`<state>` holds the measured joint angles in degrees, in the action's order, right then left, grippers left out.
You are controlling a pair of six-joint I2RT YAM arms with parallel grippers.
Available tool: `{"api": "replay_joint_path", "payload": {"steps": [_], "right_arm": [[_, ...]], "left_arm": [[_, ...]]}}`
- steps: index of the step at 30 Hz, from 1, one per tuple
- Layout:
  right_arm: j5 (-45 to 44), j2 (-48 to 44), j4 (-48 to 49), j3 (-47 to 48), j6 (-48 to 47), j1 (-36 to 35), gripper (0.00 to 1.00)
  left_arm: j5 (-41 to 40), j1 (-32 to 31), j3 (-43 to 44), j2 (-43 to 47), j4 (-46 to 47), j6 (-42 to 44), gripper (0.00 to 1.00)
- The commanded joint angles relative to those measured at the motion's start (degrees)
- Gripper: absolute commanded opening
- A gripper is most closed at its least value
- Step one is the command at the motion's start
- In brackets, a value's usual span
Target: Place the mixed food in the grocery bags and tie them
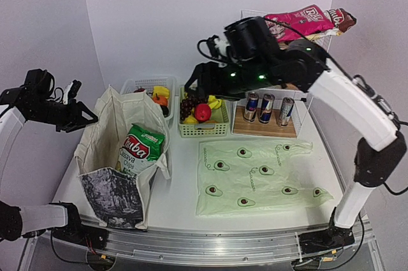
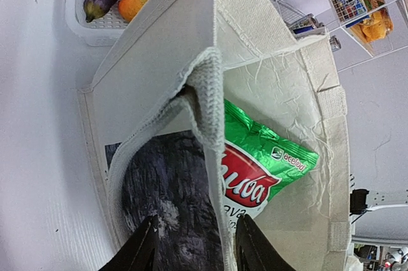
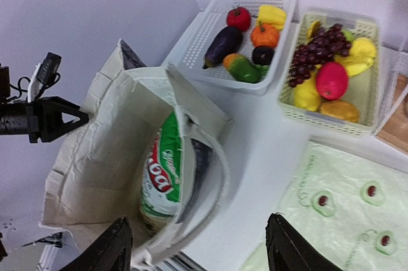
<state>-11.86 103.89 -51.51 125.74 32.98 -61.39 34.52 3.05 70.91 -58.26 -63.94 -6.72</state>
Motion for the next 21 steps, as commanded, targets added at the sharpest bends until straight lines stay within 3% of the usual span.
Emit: {"api": "replay_joint_path", "payload": {"steps": [1,6,10,14,21], "right_arm": [[-14.8,-12.8,-1.1,-11.2,-6.0,0.8,0.69],[-17.0,-22.4,-1.0,-23.5,-0.2,10.1,0.66],[-10.7,-20.5,-0.6,-23.4,-0.6,17.6,0.63],[-8.9,-19.6,4.4,-24.6,1.6,24.3,0.51],[-9.9,-20.3,28.5,-39.1,16.0,31.7,0.69]], "left_arm": [[-2.0,-0.1,0.7,-0.3,1.3,2.5,0.42],[0.4,-0.2,-0.8,-0.4,2.2,2.1,0.45],[0.8,-0.7,-2.1,0.1,3.4,1.8,0.48],[0.7,-1.4,-2.6,0.9,4.0,2.0,0.52],[1.2,-2.1,-5.2,2.0,6.7,0.9,0.57]]}}
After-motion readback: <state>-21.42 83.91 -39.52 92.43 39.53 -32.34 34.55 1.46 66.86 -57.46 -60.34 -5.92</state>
